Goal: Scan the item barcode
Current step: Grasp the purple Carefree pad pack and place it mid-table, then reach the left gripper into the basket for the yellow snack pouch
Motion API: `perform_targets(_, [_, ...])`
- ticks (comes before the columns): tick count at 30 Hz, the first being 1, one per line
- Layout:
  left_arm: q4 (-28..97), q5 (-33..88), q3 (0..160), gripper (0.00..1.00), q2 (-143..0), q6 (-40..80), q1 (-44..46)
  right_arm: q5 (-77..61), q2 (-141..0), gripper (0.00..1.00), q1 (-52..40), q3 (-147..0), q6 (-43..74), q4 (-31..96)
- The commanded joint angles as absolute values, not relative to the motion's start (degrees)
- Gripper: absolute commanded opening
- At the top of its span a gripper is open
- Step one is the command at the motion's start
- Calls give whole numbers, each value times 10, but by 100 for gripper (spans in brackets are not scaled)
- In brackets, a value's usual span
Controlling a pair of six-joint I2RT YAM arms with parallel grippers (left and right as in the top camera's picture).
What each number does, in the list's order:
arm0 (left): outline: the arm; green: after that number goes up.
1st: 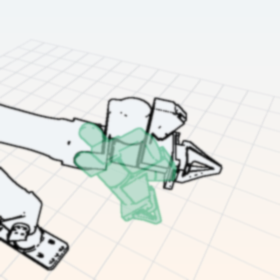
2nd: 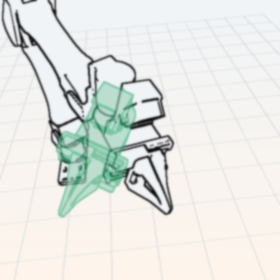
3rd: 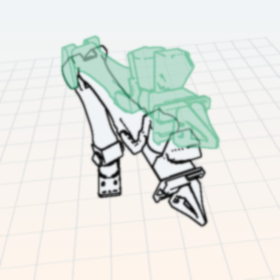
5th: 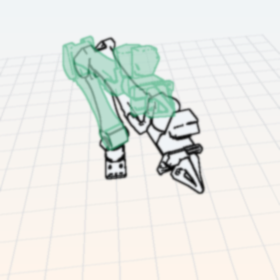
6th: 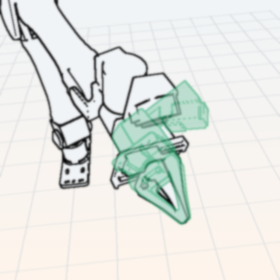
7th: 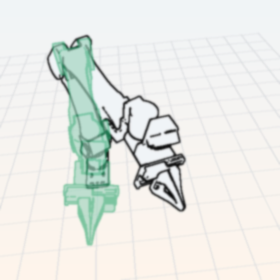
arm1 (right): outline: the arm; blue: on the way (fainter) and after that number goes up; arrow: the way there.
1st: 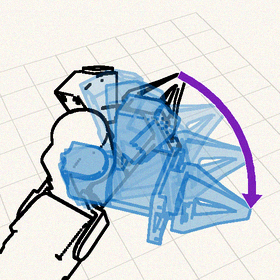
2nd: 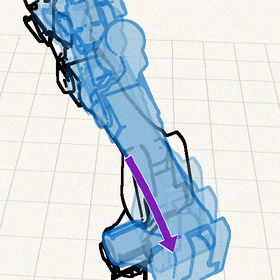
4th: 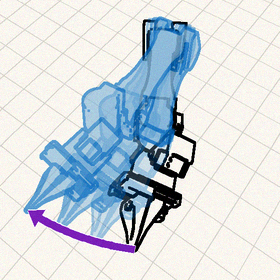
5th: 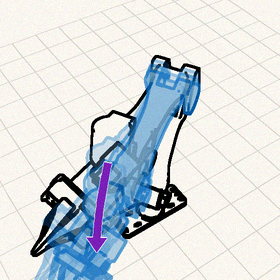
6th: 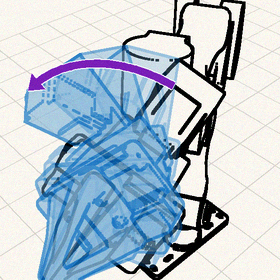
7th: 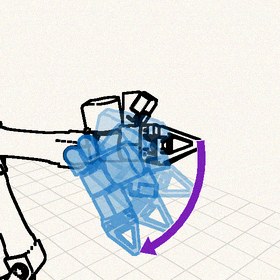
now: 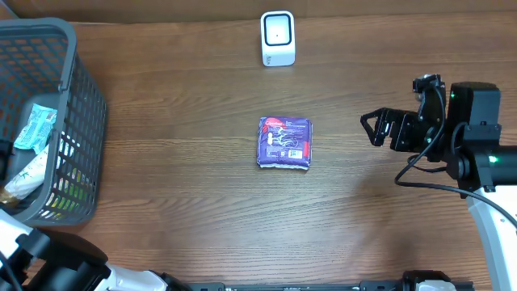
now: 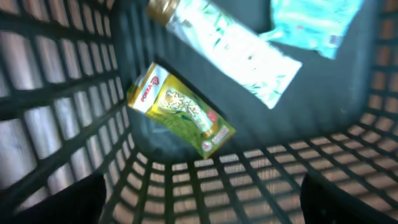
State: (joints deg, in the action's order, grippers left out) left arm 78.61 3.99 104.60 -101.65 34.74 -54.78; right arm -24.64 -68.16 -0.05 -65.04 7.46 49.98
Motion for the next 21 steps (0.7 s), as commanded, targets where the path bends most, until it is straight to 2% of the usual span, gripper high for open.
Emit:
perform_targets(1, [755,25,984,89,-1019,432,-547,-249,-682,100,-3,-663,70,501])
perform_targets(11, [620,16,819,86,-1019,466,-535,-249,-683,100,-3,-660,70,500])
perform_targets(21, [460,-11,685,87,-1020,468,-502,-249,-683,100,-3,-660,70,500])
